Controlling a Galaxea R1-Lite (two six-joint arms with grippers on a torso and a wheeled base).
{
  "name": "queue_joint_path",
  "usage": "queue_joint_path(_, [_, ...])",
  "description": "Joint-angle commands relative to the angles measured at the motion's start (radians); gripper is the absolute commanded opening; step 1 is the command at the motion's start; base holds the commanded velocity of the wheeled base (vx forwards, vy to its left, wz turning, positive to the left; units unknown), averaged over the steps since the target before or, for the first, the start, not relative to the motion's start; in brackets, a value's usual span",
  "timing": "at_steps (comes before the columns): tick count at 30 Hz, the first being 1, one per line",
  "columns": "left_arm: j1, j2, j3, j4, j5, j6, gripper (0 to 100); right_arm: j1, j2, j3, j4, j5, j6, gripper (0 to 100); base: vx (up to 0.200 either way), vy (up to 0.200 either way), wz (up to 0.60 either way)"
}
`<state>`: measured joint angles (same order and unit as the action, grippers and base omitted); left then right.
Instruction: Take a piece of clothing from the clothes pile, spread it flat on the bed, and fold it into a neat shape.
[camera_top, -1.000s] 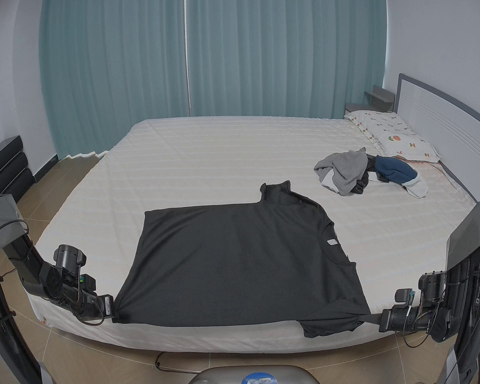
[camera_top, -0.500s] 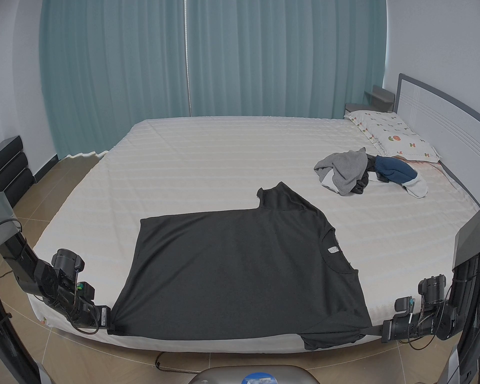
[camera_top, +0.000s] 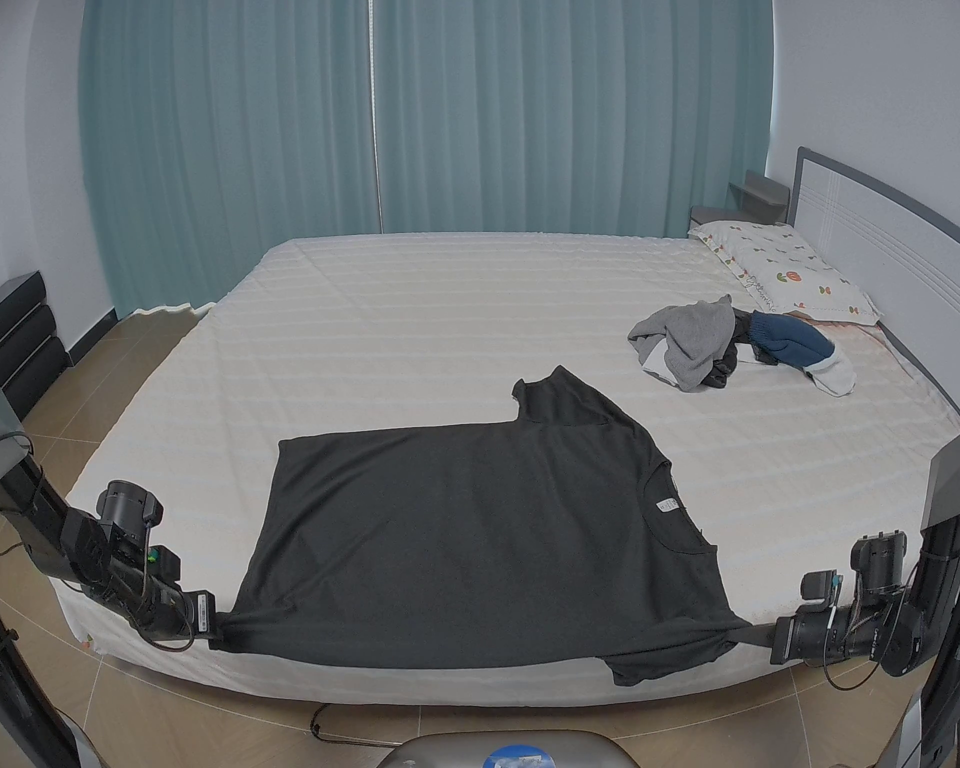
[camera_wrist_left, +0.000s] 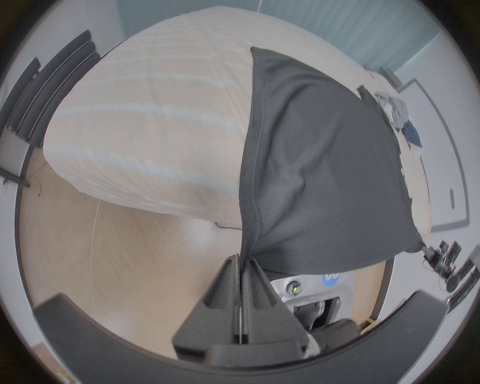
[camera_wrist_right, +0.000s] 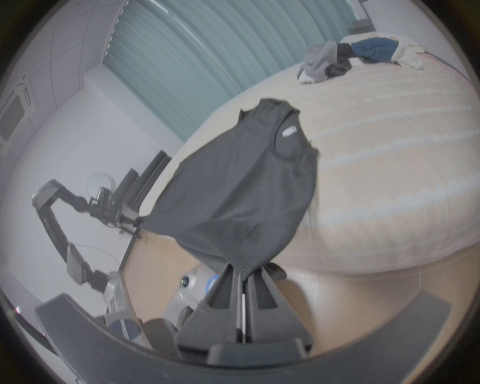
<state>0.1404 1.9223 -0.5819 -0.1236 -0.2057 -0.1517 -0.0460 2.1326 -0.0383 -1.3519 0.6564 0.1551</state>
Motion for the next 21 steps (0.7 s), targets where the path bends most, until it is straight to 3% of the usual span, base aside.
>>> queue_joint_path(1, [-0.004, -0.017, -0.038, -0.082, -0.046, -0.089, 0, 0.031, -0.005, -0.077, -0.026, -0.017, 0.07, 0, 0.0, 0.0, 0.0])
queue_joint_path(9, [-0.027, -0.003, -0.075, -0.238, -0.049, -0.27, 0, 0.032, 0.004, -0.212, -0.012, -0.031, 0.15, 0, 0.0, 0.0, 0.0])
queue_joint_path(13, [-0.03, 0.0, -0.093, -0.238, -0.049, -0.275, 0, 0.034, 0.012, -0.255, -0.001, -0.031, 0.164, 0, 0.0, 0.0, 0.0])
queue_joint_path(21, [-0.047, 0.069, -0.174, -0.226, -0.047, -0.276, 0, 0.054, 0.049, -0.416, 0.166, -0.029, 0.169, 0, 0.0, 0.0, 0.0])
